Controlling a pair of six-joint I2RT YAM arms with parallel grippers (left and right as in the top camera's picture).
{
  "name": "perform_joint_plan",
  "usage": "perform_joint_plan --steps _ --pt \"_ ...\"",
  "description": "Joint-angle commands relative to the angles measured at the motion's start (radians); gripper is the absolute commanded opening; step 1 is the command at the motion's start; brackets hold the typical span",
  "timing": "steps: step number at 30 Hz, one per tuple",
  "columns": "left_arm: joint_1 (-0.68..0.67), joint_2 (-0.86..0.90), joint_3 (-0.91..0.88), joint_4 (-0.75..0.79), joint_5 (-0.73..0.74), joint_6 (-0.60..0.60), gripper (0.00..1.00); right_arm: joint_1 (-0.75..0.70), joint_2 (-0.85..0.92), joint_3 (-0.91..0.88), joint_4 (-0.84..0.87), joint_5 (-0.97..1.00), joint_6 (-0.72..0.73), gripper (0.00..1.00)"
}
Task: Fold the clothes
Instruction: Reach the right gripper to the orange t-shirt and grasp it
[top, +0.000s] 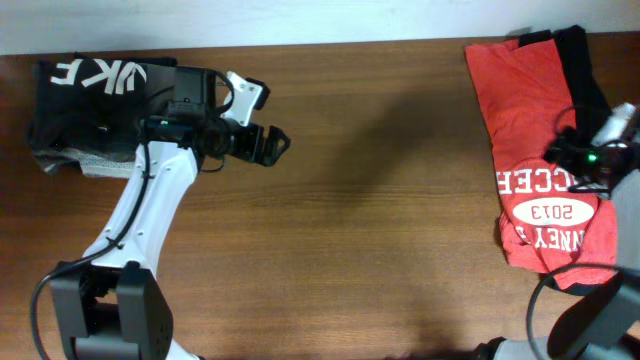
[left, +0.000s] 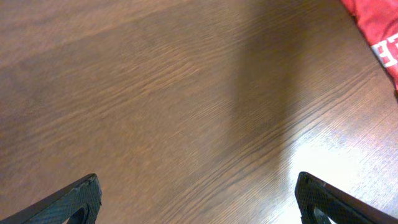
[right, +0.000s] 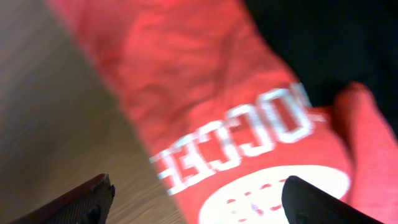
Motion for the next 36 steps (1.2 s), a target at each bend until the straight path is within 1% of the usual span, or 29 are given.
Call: perform_joint_plan --steps 1,3,6,15,19,22,23,24,27,28,30,31,36 --pt "-0.022 0.000 0.020 0.026 0.020 0.023 0.99 -0.076 0.063 0.014 0.019 0.063 0.039 0.86" --pt "-0.024 0.000 0.020 0.033 0.020 0.023 0.99 -0.099 0.092 0.013 0.040 0.084 0.039 0.82" --pt "-0.024 0.000 0.020 0.020 0.020 0.023 0.99 -0.132 0.151 0.013 0.064 0.114 0.040 0.81" --pt "-0.024 0.000 0.020 -0.012 0.020 0.023 0.99 -0.198 0.232 0.013 0.090 0.137 0.040 0.80" --pt "-0.024 0.000 0.020 -0.013 0.020 0.023 0.99 -0.206 0.257 0.011 0.102 0.137 0.051 0.80" --pt "-0.024 0.000 0.020 -0.012 0.020 0.023 0.99 -0.203 0.285 0.009 0.105 0.136 0.051 0.74" --pt "-0.024 0.000 0.020 -0.013 0.020 0.023 0.99 -0.202 0.305 0.005 0.105 0.136 0.051 0.69" --pt "-0.024 0.000 0.020 -0.013 0.020 0.023 0.99 -0.202 0.317 0.003 0.105 0.136 0.051 0.66" --pt "-0.024 0.000 0.020 -0.013 0.020 0.023 0.99 -0.202 0.340 0.003 0.106 0.112 0.059 0.41" --pt "-0.024 0.000 0.020 -0.012 0.020 0.023 0.99 -0.202 0.339 0.003 0.107 0.103 0.062 0.27" --pt "-0.024 0.000 0.020 -0.012 0.020 0.023 0.99 -0.202 0.332 0.006 0.108 0.102 0.082 0.06" --pt "-0.024 0.000 0.020 -0.012 0.020 0.023 0.99 -0.202 0.327 0.010 0.106 0.098 0.087 0.04" --pt "-0.024 0.000 0.020 -0.012 0.020 0.023 0.99 -0.202 0.257 0.059 0.065 0.053 0.089 0.04"
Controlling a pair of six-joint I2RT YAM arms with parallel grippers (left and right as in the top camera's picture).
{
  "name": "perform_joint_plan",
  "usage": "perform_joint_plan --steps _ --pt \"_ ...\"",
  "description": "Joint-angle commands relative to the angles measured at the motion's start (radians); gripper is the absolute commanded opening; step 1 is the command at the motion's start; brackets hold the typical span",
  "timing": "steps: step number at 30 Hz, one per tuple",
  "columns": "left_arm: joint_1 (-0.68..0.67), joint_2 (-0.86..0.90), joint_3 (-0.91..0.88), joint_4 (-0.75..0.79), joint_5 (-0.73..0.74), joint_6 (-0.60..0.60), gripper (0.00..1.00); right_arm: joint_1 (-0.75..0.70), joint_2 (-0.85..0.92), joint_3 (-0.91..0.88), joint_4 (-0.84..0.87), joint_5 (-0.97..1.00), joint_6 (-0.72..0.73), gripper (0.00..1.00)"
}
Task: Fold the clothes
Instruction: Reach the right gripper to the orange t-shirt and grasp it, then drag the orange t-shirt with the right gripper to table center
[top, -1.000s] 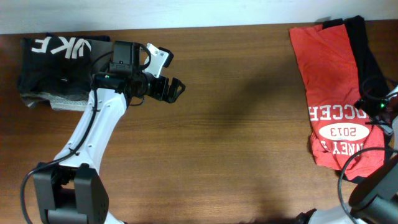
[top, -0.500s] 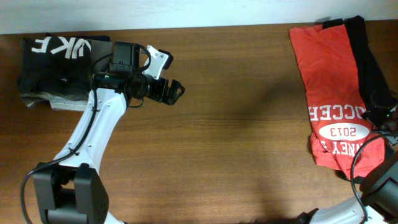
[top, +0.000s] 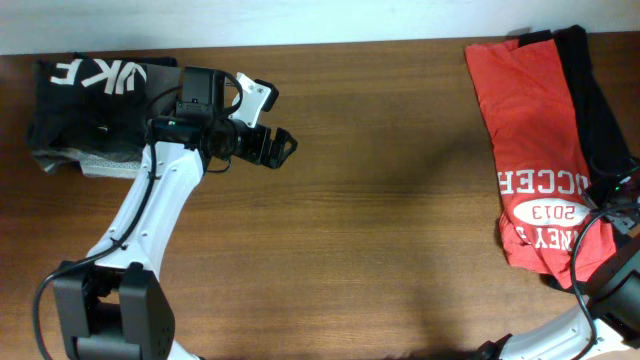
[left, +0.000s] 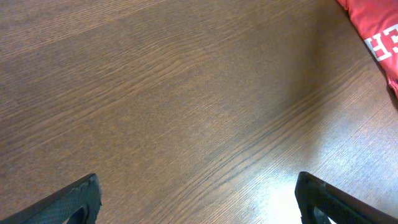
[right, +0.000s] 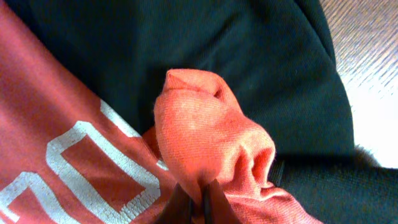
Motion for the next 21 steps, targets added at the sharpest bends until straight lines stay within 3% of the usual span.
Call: perform_joint_plan --steps 1,12,20,21 --pt "0.000 0.000 0.019 -0.003 0.014 0.019 0.99 0.000 -0.078 0.059 -0.050 -0.043 0.019 0.04" --pt "0.001 0.000 0.021 -0.004 0.014 0.019 0.99 0.094 -0.248 0.291 -0.359 -0.141 -0.085 0.04" --pt "0.061 -0.062 0.110 -0.044 0.015 0.011 0.99 0.463 -0.282 0.310 -0.403 -0.283 -0.100 0.04" --pt "0.094 -0.087 0.138 -0.062 0.015 0.011 0.99 0.568 -0.282 0.310 -0.383 -0.286 -0.071 0.04"
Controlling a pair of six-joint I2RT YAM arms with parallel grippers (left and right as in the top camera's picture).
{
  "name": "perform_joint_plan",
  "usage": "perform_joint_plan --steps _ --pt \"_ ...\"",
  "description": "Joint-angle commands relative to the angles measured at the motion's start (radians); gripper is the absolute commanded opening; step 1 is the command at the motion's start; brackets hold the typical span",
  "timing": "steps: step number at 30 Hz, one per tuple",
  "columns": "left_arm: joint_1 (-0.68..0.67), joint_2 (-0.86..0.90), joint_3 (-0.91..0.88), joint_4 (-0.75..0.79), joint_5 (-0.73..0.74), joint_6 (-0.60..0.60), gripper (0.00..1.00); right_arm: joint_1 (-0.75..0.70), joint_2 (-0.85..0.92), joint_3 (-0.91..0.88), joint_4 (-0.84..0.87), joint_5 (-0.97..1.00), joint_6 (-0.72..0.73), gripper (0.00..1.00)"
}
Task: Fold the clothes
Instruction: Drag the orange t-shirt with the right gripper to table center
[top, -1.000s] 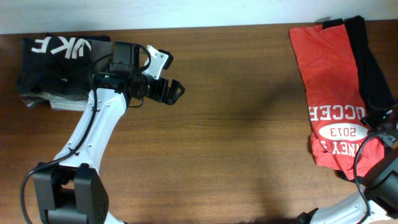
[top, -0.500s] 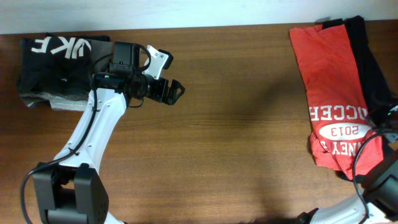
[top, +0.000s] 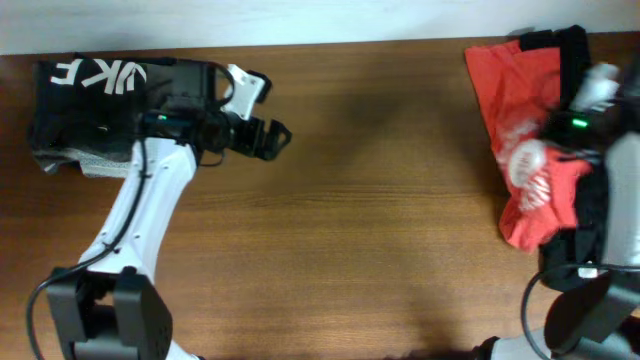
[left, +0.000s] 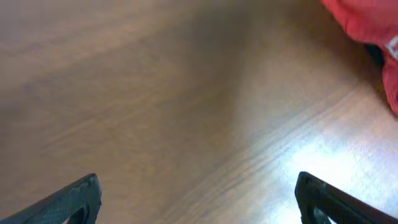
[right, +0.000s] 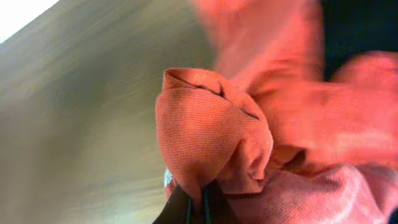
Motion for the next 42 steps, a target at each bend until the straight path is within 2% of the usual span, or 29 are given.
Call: perform_joint_plan --steps 1,10,17,19,23,29,31,36,42 --pt "0.079 -0.091 0.088 -0.032 0.013 0.011 0.99 0.195 -0.017 0.015 0.032 -0.070 0.026 0.04" --pt "0.284 -0.172 0.116 -0.041 0.013 -0.023 0.99 0.638 0.035 0.015 0.152 -0.026 0.101 0.04" --pt "0.354 -0.171 0.116 -0.044 0.013 -0.040 0.99 0.850 0.146 0.015 0.187 -0.003 0.119 0.05" --pt "0.354 -0.171 0.116 -0.044 0.008 -0.039 0.99 0.892 0.167 0.015 0.191 -0.003 0.118 0.21" --pt "0.354 -0.170 0.116 -0.040 0.005 -0.039 0.99 0.949 0.161 0.017 0.188 -0.006 0.080 0.43" --pt "0.351 -0.169 0.116 -0.037 0.006 -0.040 0.99 0.903 0.098 0.018 0.153 0.002 0.069 0.45" --pt "0.347 -0.168 0.116 -0.038 0.010 -0.039 0.99 0.850 0.083 0.018 0.138 0.049 0.069 0.51" --pt "0.296 -0.148 0.116 -0.047 0.013 -0.028 0.99 0.659 0.085 0.017 0.041 0.217 0.069 0.56" --pt "0.200 -0.083 0.116 -0.074 0.010 0.017 0.99 0.433 0.116 0.014 -0.047 0.241 0.062 0.57"
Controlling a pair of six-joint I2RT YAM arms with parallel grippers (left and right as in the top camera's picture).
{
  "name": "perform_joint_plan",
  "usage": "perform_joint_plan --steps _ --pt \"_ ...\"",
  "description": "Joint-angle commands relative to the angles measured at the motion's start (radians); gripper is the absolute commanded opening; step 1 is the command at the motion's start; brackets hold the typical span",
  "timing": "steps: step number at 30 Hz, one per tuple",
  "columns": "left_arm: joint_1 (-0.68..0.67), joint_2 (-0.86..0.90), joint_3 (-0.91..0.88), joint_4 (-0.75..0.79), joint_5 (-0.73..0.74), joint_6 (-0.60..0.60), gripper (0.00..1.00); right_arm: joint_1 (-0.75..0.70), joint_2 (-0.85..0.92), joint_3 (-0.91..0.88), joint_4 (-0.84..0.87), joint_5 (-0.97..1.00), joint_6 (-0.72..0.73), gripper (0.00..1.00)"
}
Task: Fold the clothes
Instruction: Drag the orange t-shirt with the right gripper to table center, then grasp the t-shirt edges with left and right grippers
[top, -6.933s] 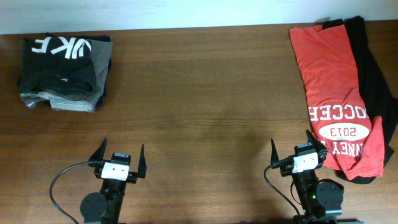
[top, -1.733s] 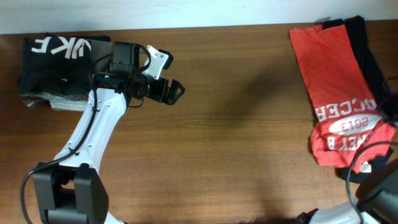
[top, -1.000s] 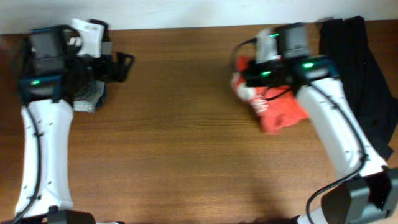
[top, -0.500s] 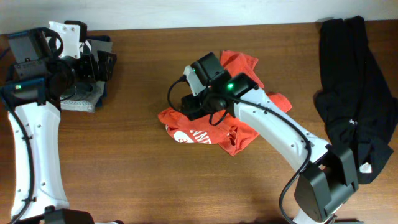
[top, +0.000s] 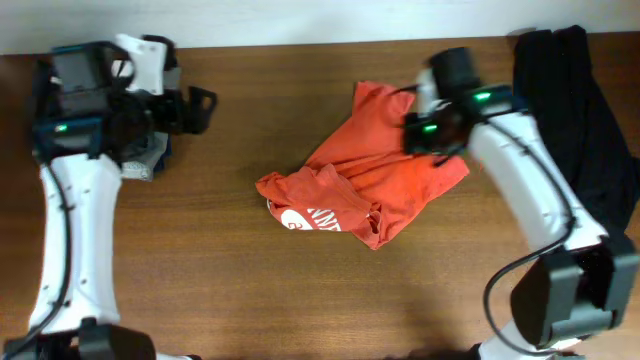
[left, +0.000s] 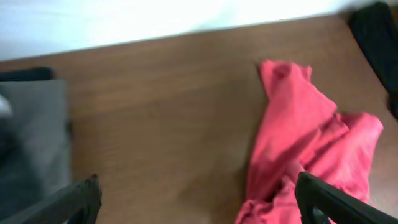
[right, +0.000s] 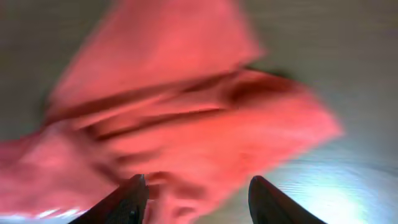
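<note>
A red T-shirt (top: 360, 185) with white print lies crumpled in the middle of the wooden table (top: 300, 290). My right gripper (top: 428, 138) hovers over the shirt's right part; the right wrist view shows that gripper (right: 199, 202) open, with blurred red cloth (right: 186, 124) beneath the spread fingers. At the far left my left gripper (top: 200, 108) is open over bare wood. Seen from the left wrist, this gripper (left: 196, 205) has nothing between its fingers, and the red shirt (left: 305, 143) lies ahead to the right.
A black garment (top: 570, 90) lies spread at the table's back right corner. A folded grey and black stack (top: 150, 160) sits at the far left under the left arm, and grey cloth (left: 31, 124) shows at the left edge of the left wrist view.
The red shirt has gone from the right pile, held in my shut right gripper, to the table's middle, and that gripper is now open. My left arm has moved back to the left.
The red shirt lay flat on the black garment at the right with my right gripper open over it. Then the gripper was shut on a pinch of the shirt, then held it raised. Now the shirt lies released and crumpled in the middle.
</note>
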Motion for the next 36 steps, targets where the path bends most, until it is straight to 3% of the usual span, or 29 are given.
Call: perform_joint_plan --steps 1,5,12,27,36 --pt "-0.062 0.066 0.008 -0.006 0.006 0.032 0.99 -0.113 0.021 0.000 -0.034 0.051 -0.013 0.57" --pt "-0.115 0.106 0.008 -0.010 -0.011 0.052 0.94 -0.195 0.044 -0.052 -0.041 0.049 -0.013 0.57" --pt "-0.277 0.120 0.008 -0.050 -0.152 0.198 0.94 -0.261 0.056 -0.168 -0.003 0.029 -0.013 0.57" --pt "-0.637 0.150 0.008 -0.080 -0.188 0.339 0.95 -0.263 0.057 -0.384 0.298 -0.063 -0.013 0.57" --pt "-0.720 0.214 0.008 -0.092 -0.251 0.335 0.91 -0.263 0.059 -0.492 0.479 -0.064 -0.010 0.56"
